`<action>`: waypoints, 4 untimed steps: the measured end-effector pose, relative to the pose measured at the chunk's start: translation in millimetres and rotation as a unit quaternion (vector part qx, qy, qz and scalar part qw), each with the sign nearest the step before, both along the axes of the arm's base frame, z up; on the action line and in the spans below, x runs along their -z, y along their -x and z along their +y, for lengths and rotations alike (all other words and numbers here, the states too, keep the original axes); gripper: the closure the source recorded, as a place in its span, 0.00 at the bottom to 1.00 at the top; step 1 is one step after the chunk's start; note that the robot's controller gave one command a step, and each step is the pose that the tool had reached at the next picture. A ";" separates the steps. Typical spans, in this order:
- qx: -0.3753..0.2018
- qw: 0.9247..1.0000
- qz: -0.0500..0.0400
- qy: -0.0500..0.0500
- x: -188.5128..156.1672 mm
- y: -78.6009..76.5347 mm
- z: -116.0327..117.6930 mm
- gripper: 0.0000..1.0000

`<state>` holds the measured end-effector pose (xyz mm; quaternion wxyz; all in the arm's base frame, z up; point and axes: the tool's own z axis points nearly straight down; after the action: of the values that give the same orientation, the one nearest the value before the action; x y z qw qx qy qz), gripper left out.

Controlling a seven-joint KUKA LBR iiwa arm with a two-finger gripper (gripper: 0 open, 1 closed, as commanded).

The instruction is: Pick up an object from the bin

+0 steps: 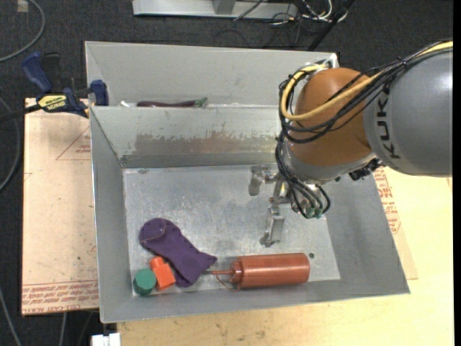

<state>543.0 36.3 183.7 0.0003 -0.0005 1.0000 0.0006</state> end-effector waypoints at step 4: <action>-0.233 0.972 -0.001 -0.002 105.4 46.9 -45.0 1.00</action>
Offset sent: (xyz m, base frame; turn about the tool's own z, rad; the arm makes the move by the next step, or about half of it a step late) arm -0.0422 -0.0111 -0.1137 -0.2131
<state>496.1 -8.7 78.3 0.0008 -0.2338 0.9723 0.0022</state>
